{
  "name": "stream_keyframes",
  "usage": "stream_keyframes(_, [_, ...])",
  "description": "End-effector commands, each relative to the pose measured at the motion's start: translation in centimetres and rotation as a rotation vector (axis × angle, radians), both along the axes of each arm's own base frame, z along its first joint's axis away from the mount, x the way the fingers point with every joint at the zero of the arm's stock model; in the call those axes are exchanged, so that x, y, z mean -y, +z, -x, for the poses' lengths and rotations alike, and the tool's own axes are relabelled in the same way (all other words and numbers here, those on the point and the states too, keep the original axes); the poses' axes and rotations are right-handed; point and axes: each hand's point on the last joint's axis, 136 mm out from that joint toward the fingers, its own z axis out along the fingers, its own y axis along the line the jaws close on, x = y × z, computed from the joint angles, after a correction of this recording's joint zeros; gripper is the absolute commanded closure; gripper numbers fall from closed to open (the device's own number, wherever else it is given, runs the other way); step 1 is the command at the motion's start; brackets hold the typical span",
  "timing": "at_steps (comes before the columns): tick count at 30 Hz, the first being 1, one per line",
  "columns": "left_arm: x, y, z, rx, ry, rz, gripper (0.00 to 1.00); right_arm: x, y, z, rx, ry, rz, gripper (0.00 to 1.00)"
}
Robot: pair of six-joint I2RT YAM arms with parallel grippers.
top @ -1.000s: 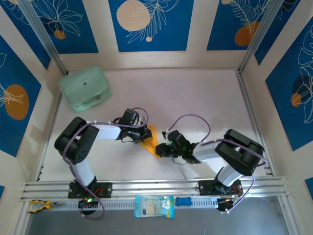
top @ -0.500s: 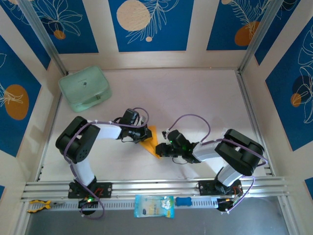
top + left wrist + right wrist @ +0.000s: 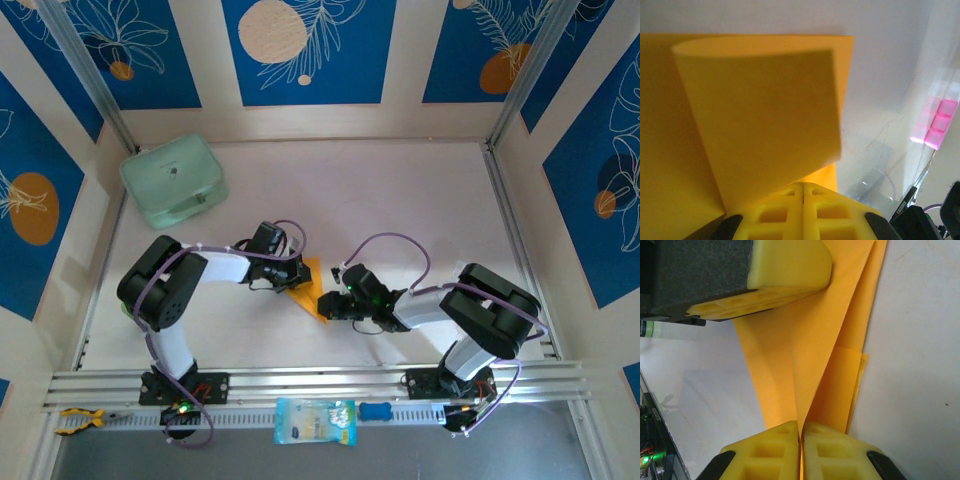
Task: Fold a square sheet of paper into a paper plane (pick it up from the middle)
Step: Fourth fold the wing at the center of the table.
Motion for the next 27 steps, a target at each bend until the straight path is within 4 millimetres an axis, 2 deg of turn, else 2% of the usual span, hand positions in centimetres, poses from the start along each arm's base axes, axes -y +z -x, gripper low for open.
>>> stream_keyframes(1, [-0.5,-1.7,0.4,-0.021,-0.015,-0.059,0.97,2.2,-2.5,1.7,-0.100,-0.007,0.102,0.87])
stream_keyframes(6, [-0.5,-1.8,0.5,-0.023,-0.022,-0.065,0.97,2.0,-1.7,1.9,-0.106,-0.003,0.076,0.85])
stream_keyframes(13, [-0.5,-1.9,0.5,-0.025,-0.025,-0.067,0.97,2.0,-1.0,2.5,-0.127,0.014,0.046,0.88])
stream_keyframes(21, [-0.5,-2.1,0.5,-0.030,-0.024,-0.069,0.97,2.2,-1.8,4.0,-0.171,0.049,0.030,0.92])
stream_keyframes(27, [-0.5,-2.1,0.6,-0.034,-0.023,-0.070,0.97,2.2,-1.8,4.5,-0.175,0.062,0.025,0.90])
